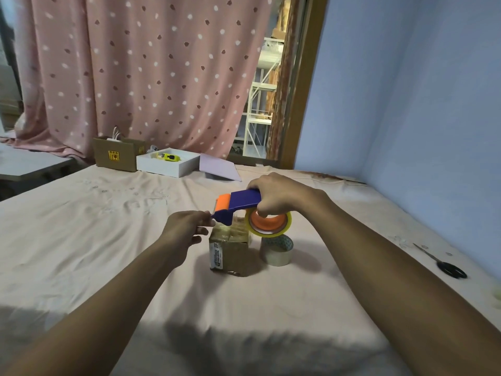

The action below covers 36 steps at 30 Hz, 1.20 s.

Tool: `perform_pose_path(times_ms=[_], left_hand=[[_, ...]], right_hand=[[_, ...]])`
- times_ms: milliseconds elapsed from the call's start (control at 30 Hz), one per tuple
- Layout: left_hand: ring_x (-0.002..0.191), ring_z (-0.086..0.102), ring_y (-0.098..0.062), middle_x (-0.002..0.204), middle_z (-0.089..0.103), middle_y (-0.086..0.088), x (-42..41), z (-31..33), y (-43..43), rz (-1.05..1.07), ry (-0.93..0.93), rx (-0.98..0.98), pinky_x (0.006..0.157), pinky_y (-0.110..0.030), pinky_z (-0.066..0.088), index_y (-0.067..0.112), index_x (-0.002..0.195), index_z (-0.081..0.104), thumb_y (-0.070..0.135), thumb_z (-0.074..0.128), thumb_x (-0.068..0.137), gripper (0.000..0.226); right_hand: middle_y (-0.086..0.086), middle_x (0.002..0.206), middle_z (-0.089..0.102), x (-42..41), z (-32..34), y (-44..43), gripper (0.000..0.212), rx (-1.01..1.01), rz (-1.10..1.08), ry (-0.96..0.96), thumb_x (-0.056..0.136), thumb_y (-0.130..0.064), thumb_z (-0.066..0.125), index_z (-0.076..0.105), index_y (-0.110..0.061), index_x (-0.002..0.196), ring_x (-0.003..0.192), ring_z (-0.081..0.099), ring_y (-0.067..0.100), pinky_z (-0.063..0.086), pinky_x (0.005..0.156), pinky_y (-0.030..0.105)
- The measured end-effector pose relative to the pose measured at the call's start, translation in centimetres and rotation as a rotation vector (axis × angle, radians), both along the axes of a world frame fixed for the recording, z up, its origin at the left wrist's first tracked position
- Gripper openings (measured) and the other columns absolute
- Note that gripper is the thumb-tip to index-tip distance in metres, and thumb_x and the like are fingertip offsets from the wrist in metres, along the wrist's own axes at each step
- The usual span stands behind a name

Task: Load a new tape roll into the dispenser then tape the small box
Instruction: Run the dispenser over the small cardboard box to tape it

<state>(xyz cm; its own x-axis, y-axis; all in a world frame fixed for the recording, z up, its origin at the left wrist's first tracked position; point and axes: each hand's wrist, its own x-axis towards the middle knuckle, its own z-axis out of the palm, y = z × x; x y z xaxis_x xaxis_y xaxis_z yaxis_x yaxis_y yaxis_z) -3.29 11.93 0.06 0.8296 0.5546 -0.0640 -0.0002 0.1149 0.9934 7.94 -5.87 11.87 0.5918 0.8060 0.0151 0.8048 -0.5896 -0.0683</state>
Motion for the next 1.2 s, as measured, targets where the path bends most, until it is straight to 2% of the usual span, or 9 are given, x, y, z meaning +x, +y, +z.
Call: perform_pose_path(times_ms=[167, 233, 333, 433, 667, 800, 967, 1067, 1200], left_hand=[[0.064, 0.057, -0.021, 0.079, 0.068, -0.009, 1.0, 0.0, 0.6, -0.033, 0.155, 0.089, 0.061, -0.031, 0.041, -0.003, 0.098, 0.069, 0.009, 0.058, 0.097, 0.016], [0.061, 0.051, -0.022, 0.076, 0.062, -0.012, 1.9, 0.3, 0.7, 0.005, 0.176, 0.141, 0.060, -0.031, 0.040, -0.004, 0.090, 0.066, 0.007, 0.055, 0.098, 0.018], [0.062, 0.044, -0.025, 0.072, 0.056, -0.015, 3.0, 0.9, 0.6, 0.061, 0.196, 0.325, 0.061, -0.031, 0.035, -0.001, 0.073, 0.063, 0.010, 0.054, 0.097, 0.028], [0.068, 0.049, -0.025, 0.075, 0.060, -0.015, 3.4, 1.3, 0.6, 0.082, 0.183, 0.420, 0.065, -0.034, 0.039, 0.000, 0.075, 0.066, 0.015, 0.056, 0.098, 0.029], [0.065, 0.049, -0.024, 0.075, 0.062, -0.016, 3.5, 1.3, 1.1, 0.134, 0.192, 0.522, 0.062, -0.032, 0.038, -0.009, 0.084, 0.070, 0.018, 0.060, 0.097, 0.031], [0.061, 0.048, -0.020, 0.071, 0.062, -0.011, 3.2, 1.1, 1.4, 0.159, 0.194, 0.555, 0.055, -0.028, 0.035, -0.004, 0.080, 0.069, 0.018, 0.060, 0.097, 0.029], [0.060, 0.049, -0.022, 0.073, 0.064, -0.016, 3.3, 0.8, 2.3, 0.183, 0.183, 0.593, 0.054, -0.028, 0.035, -0.007, 0.078, 0.068, 0.015, 0.059, 0.097, 0.031], [0.060, 0.049, -0.024, 0.069, 0.061, -0.015, 3.3, 0.5, 3.1, 0.190, 0.183, 0.591, 0.055, -0.029, 0.035, -0.010, 0.078, 0.068, 0.015, 0.060, 0.096, 0.032], [0.062, 0.049, -0.028, 0.066, 0.058, -0.014, 2.5, -1.5, 5.6, 0.230, 0.226, 0.585, 0.060, -0.033, 0.037, -0.005, 0.071, 0.065, 0.016, 0.060, 0.092, 0.029]], right_hand=[[0.002, 0.112, 0.065, -0.3, -0.1, 0.2, 0.058, -0.064, 0.017, -0.019, 0.079, -0.015, 0.076, 0.058, -0.019, 0.134, 0.099, 0.059, 0.021, 0.048, 0.068, 0.024], [0.003, 0.112, 0.065, -0.4, -0.1, 0.4, 0.056, -0.084, 0.022, -0.038, 0.081, -0.016, 0.075, 0.058, -0.018, 0.134, 0.098, 0.059, 0.021, 0.048, 0.067, 0.025], [0.004, 0.112, 0.067, -0.3, 0.3, 0.5, 0.055, -0.093, 0.015, -0.059, 0.081, -0.018, 0.074, 0.059, -0.019, 0.133, 0.098, 0.060, 0.022, 0.052, 0.072, 0.028], [0.001, 0.110, 0.065, 0.0, 0.6, 0.0, 0.057, -0.100, 0.006, -0.061, 0.081, -0.018, 0.075, 0.057, -0.019, 0.135, 0.098, 0.060, 0.022, 0.053, 0.073, 0.029], [0.000, 0.112, 0.062, 0.3, -0.1, -0.7, 0.062, -0.101, 0.020, -0.075, 0.082, -0.020, 0.078, 0.053, -0.020, 0.139, 0.098, 0.057, 0.020, 0.046, 0.067, 0.024], [0.003, 0.120, 0.063, 0.2, -0.2, -0.8, 0.066, -0.099, 0.029, -0.058, 0.081, -0.019, 0.079, 0.051, -0.019, 0.141, 0.101, 0.057, 0.021, 0.050, 0.072, 0.025], [-0.001, 0.112, 0.061, 0.2, -0.2, -0.9, 0.062, -0.118, 0.038, -0.060, 0.083, -0.020, 0.077, 0.052, -0.020, 0.140, 0.098, 0.056, 0.019, 0.046, 0.067, 0.023], [-0.002, 0.109, 0.058, 0.2, -0.1, -0.9, 0.061, -0.129, 0.039, -0.064, 0.083, -0.019, 0.077, 0.052, -0.020, 0.139, 0.097, 0.056, 0.019, 0.048, 0.069, 0.025], [-0.002, 0.103, 0.061, 0.8, 0.4, -2.2, 0.055, -0.187, -0.008, -0.096, 0.082, -0.021, 0.075, 0.058, -0.022, 0.133, 0.088, 0.056, 0.017, 0.046, 0.066, 0.025]])
